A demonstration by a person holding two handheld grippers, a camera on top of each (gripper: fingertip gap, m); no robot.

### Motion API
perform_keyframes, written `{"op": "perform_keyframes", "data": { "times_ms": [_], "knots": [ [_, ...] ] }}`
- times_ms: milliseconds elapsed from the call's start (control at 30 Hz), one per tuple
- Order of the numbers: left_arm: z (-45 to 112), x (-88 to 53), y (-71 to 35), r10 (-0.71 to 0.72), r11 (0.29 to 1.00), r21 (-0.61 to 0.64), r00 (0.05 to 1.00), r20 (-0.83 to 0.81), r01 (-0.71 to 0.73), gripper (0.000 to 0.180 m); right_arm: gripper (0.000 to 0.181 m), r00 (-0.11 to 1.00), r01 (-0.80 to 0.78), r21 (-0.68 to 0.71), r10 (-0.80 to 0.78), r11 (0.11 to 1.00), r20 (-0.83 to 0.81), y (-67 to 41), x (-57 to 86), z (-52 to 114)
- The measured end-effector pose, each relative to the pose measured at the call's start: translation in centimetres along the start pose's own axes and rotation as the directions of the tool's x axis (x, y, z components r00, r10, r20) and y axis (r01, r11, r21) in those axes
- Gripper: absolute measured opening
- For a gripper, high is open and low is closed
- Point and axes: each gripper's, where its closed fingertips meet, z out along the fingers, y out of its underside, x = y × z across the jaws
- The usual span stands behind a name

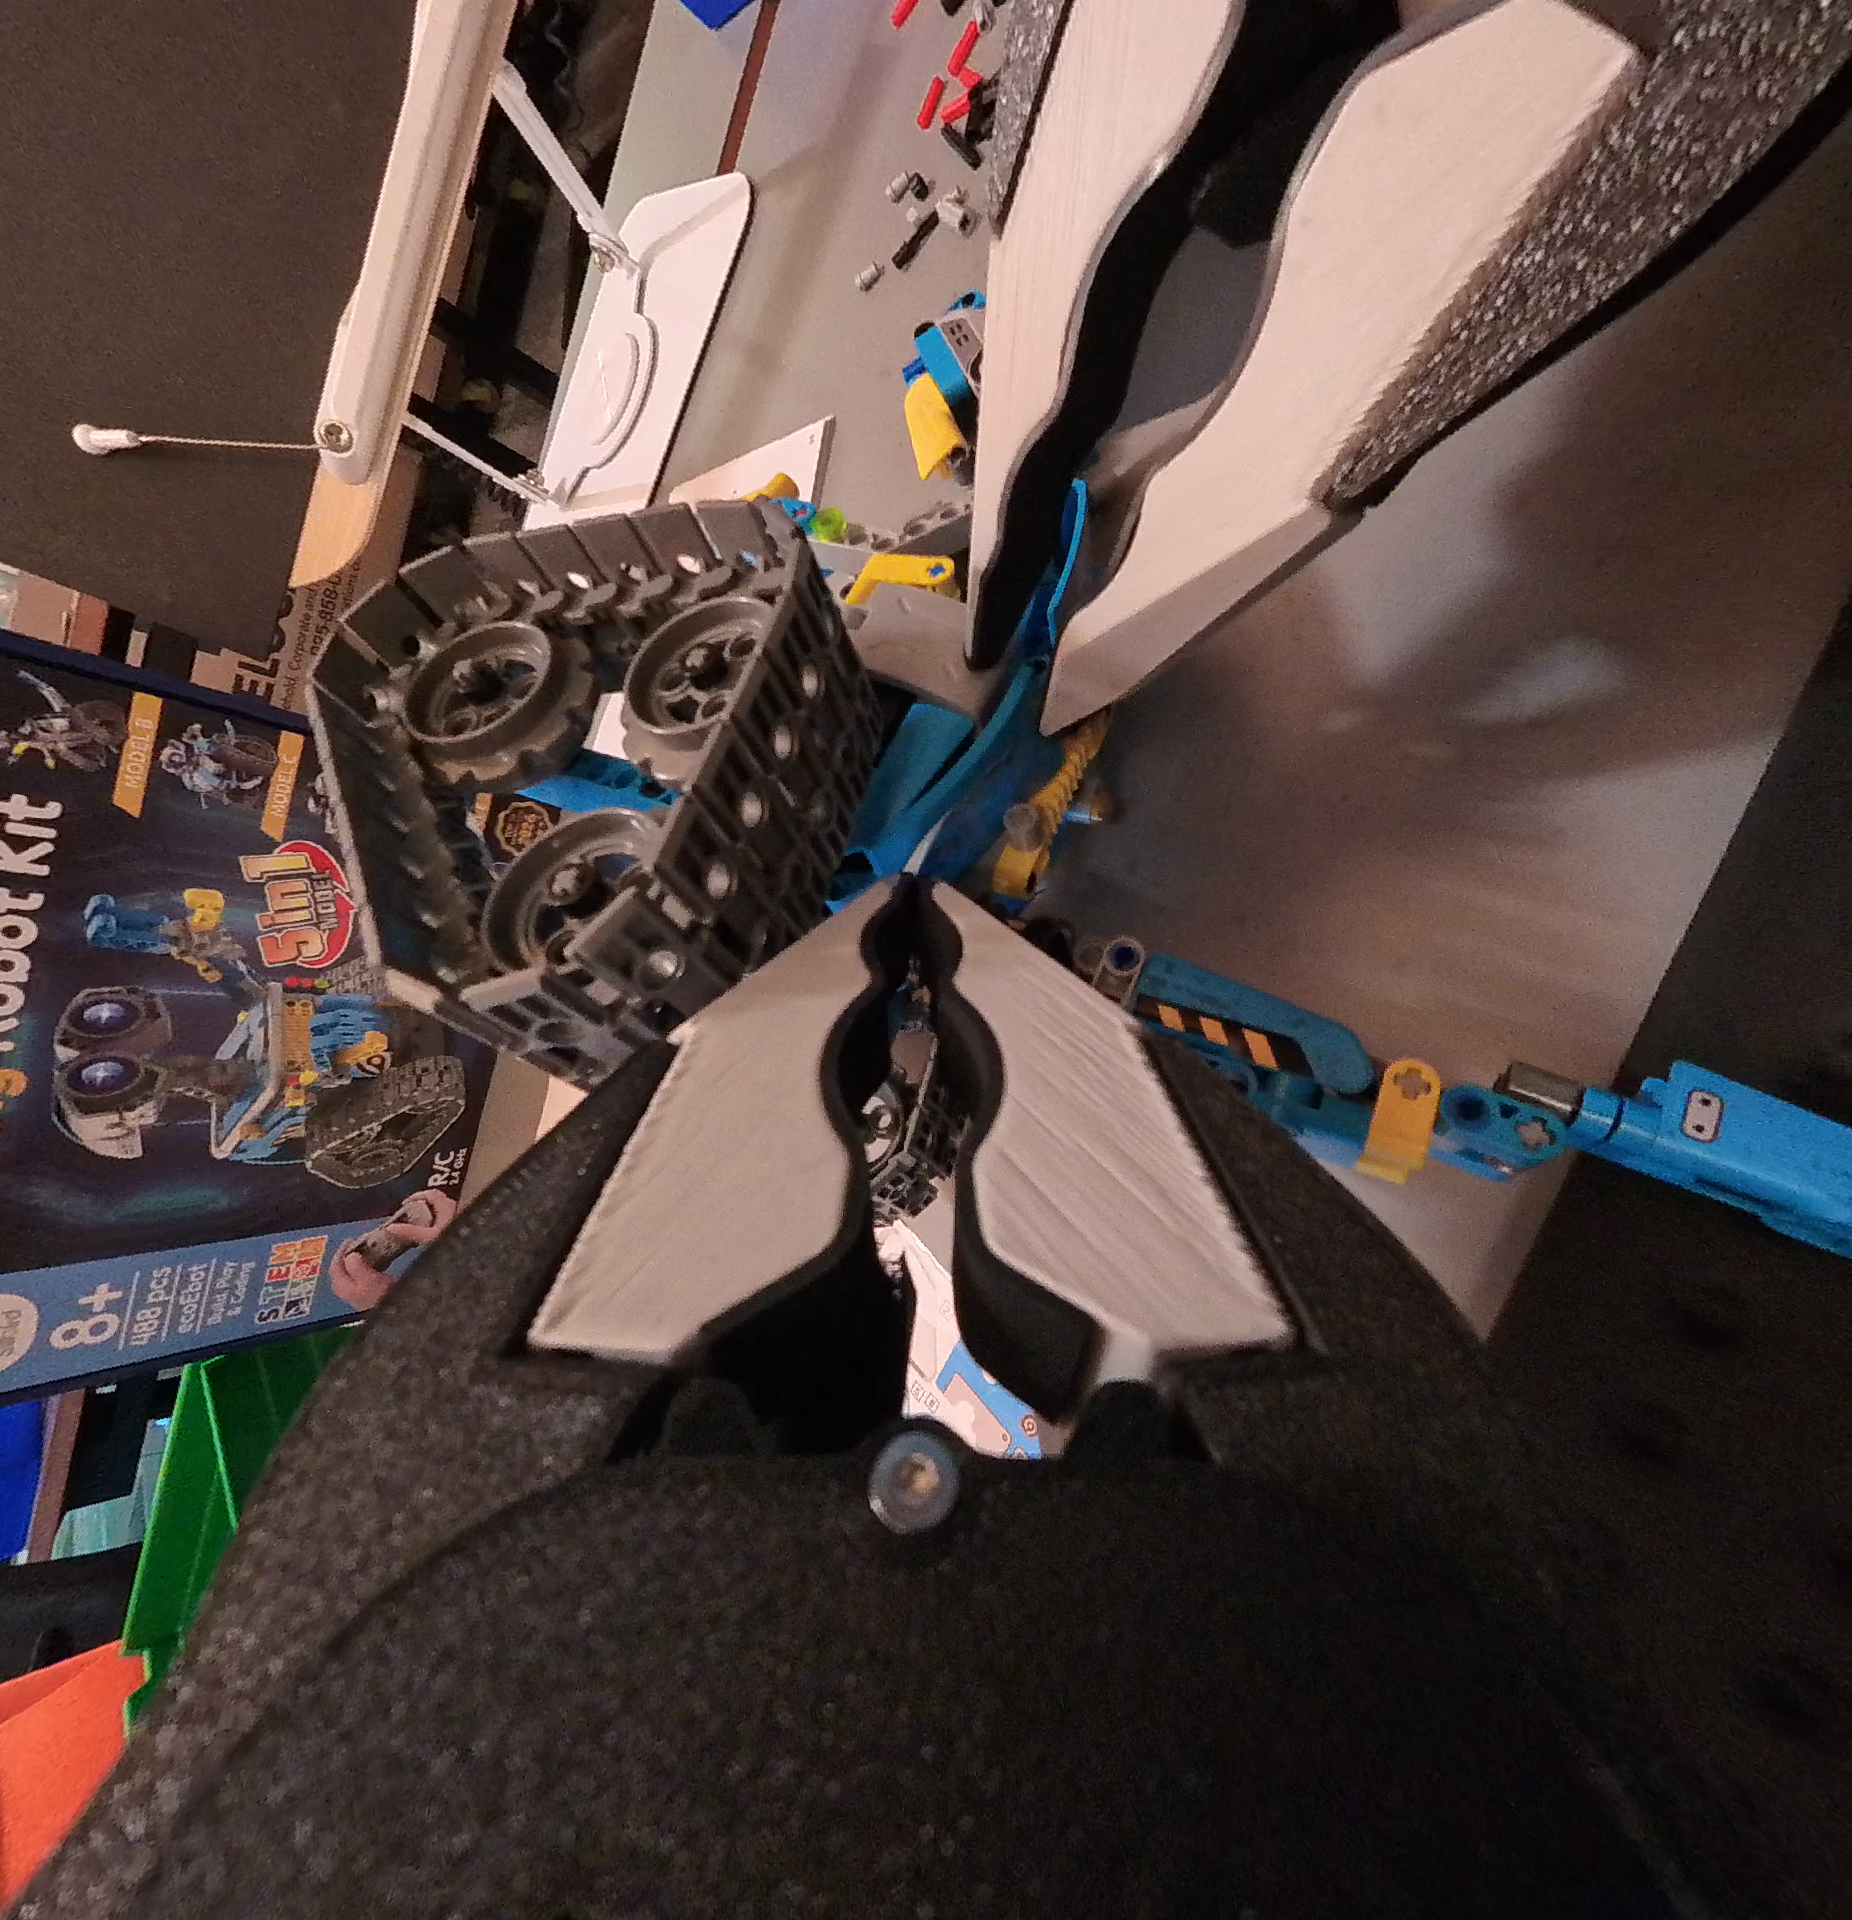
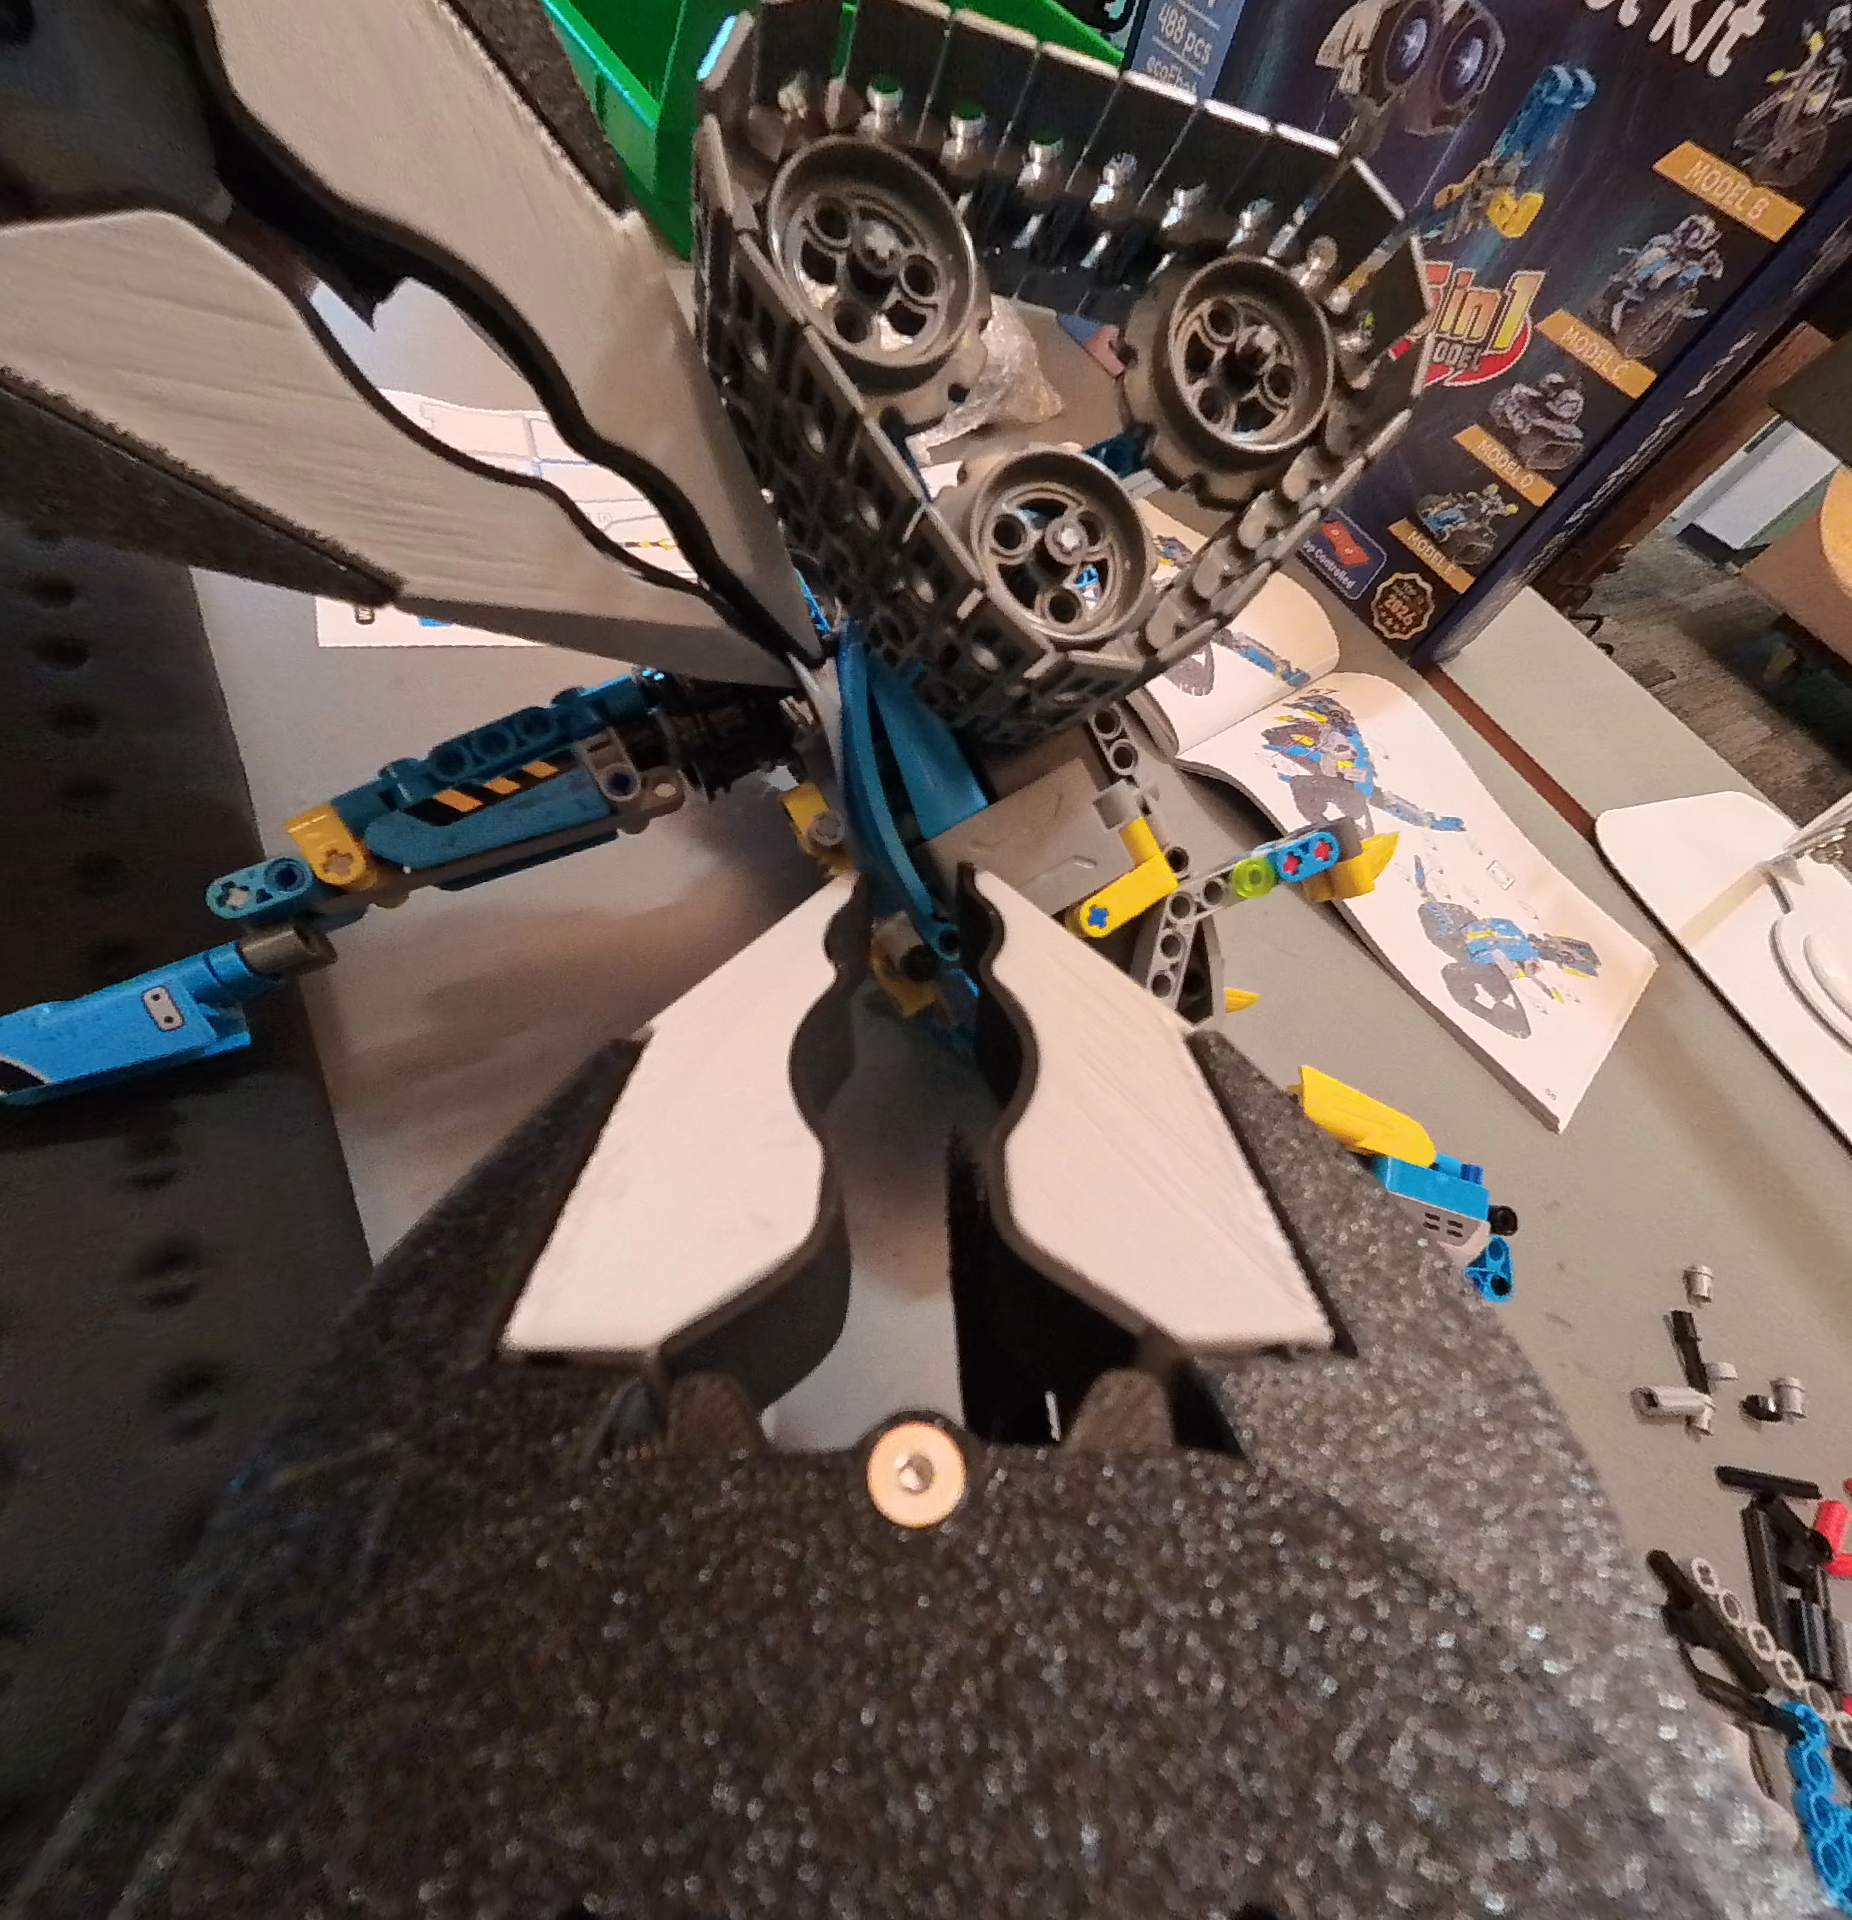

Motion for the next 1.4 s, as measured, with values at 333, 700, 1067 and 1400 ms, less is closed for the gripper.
{"op": "perform_keyframes", "data": {
  "times_ms": [333, 700, 1067, 1400],
  "knots": [
    [-0.1, -0.1, 0.0, -0.002, 1.000, -0.003, 1.000, 0.007, 0.002, 0.000, 0.012, 1.000, 0.004, -0.005, -0.004, 1.000, 0.000, 0.1, 0.0, 0.0],
    [-0.5, 0.2, 0.1, 0.008, 1.000, -0.020, 1.000, 0.003, -0.008, 0.000, 0.011, 0.997, 0.078, 0.006, -0.078, 0.997, 0.027, 0.0, -1.0, -0.5],
    [-0.5, 0.4, 0.1, 0.009, 1.000, -0.021, 1.000, -0.002, -0.009, 0.000, 0.003, 0.997, 0.068, -0.017, -0.068, 0.998, 0.029, 0.3, -1.0, -0.2],
    [-1.2, -0.4, 0.1, -0.079, 0.997, 0.021, 0.997, 0.017, 0.079, 0.000, 0.000, 0.998, 0.062, -0.015, -0.061, 0.998, 0.030, 0.2, -1.0, -0.4]
  ]
}}
